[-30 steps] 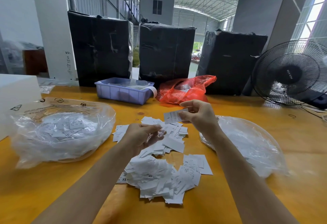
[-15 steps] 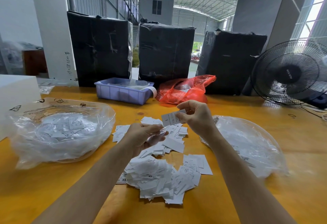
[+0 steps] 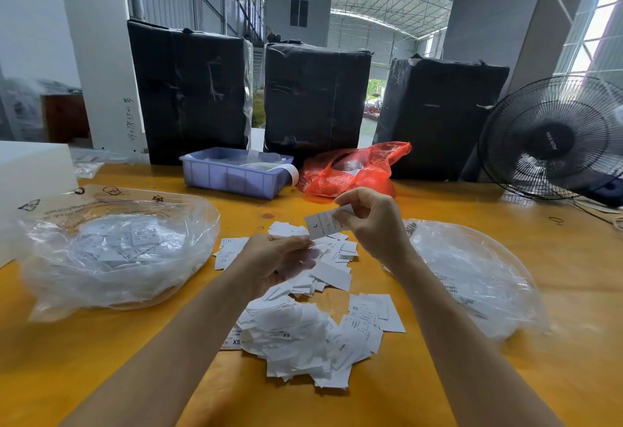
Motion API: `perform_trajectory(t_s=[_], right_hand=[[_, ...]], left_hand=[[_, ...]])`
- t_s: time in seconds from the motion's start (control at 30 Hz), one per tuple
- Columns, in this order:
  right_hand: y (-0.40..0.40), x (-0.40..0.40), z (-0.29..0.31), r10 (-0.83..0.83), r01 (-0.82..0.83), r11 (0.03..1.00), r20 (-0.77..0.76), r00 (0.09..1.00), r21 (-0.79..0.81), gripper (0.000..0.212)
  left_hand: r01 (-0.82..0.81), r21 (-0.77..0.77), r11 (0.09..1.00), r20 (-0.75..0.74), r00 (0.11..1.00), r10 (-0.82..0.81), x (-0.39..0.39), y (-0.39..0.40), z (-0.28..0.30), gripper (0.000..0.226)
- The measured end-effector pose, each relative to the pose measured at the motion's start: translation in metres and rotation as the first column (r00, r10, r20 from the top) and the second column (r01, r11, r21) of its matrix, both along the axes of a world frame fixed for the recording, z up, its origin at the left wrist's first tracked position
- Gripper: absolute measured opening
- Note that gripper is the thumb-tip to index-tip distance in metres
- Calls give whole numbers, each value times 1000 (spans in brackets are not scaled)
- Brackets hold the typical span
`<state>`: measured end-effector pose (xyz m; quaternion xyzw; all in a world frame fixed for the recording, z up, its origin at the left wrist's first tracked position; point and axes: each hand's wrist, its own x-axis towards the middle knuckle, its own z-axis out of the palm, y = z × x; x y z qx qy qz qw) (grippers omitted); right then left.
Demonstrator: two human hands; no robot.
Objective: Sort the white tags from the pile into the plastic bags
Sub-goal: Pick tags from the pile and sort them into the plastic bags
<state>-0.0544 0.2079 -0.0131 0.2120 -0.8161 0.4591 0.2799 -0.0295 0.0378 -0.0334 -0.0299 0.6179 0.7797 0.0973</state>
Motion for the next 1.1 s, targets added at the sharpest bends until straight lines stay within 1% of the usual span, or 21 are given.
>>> perform_trajectory(t_s=[0.17, 0.4, 0.57, 0.7, 0.77, 0.83, 0.9, 1.0, 1.1], right_hand=[[1, 0, 0, 26, -26, 1000, 20, 999, 8, 7], [3, 2, 0, 98, -97, 995, 169, 981, -11, 11], [2, 4, 0, 127, -137, 990, 287, 949, 15, 11], [2, 6, 3, 153, -165, 986, 358, 921, 2, 13], [1, 7, 4, 189, -208, 978, 432, 882, -3, 21], [-1, 8, 3, 178, -234, 970, 481, 858, 59, 27], [0, 8, 3, 128, -199, 974, 465, 876, 108, 21], [5, 6, 7, 86, -113, 993, 390, 917, 46, 7], [8, 5, 9, 97, -105, 994, 355, 930, 1, 7]], left_hand=[[-3, 27, 1000, 10, 1000, 3, 0, 0, 1, 10], [-27, 38, 999, 2, 1000, 26, 2, -3, 4, 10], [-28, 54, 998, 1, 1000, 28, 2, -2, 4, 12], [-42, 30, 999, -17, 999, 43, 1, -3, 1, 13], [-35, 6, 999, -35, 999, 35, 1, -2, 0, 11], [-29, 3, 1000, -44, 999, 29, 1, 0, -1, 9], [-31, 16, 999, -47, 998, 32, 0, -1, -1, 8], [-15, -11, 1000, -56, 998, 15, 0, -3, -1, 7], [-9, 23, 1000, -46, 999, 10, 0, -3, -2, 10]])
